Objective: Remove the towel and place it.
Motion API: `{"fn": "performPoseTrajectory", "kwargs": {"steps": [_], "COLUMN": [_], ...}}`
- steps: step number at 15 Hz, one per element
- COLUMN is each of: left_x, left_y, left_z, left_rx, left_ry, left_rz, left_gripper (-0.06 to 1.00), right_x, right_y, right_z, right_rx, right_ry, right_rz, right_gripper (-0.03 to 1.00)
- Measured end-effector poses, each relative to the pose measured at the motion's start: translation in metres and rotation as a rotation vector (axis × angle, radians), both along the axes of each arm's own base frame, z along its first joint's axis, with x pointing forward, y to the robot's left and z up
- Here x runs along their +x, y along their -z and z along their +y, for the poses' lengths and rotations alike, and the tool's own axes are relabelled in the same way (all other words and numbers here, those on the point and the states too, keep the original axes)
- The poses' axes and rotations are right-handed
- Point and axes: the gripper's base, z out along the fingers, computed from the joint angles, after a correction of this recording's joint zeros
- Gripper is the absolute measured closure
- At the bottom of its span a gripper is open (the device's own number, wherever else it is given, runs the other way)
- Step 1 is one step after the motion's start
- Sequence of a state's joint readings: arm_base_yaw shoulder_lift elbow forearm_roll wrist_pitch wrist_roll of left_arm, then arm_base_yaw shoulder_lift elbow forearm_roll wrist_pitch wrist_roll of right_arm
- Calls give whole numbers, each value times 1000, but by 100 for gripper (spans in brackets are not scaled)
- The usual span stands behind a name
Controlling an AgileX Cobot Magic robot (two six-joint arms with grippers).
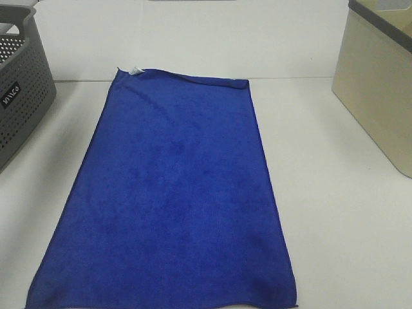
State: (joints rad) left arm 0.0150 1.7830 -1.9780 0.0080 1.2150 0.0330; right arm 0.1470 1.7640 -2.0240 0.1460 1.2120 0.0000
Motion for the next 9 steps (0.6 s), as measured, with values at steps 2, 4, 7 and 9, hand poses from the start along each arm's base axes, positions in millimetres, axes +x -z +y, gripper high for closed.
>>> {"fn": "performPoseTrajectory", "kwargs": {"steps": [2, 4, 7, 9], "left_x": [-61, -102, -180, -223], "left_y": [-11, -17, -29, -27], "left_z": [2, 1, 0, 1], "left_rx": [7, 11, 16, 42], "left_ry": [-1, -3, -4, -14], "left_rz": [12, 2, -81, -126], "left_gripper": [14, 14, 14, 14], "right_x": [-54, -92, -168, -217], "right_y": [-12, -15, -14, -6], "right_z": [-4, -9, -21, -29], "right_rx": [43, 51, 56, 56], "right_ry": [-12, -7, 10, 12], "right_rz": [14, 20, -12, -45], "right_gripper": [22, 22, 22, 22]}}
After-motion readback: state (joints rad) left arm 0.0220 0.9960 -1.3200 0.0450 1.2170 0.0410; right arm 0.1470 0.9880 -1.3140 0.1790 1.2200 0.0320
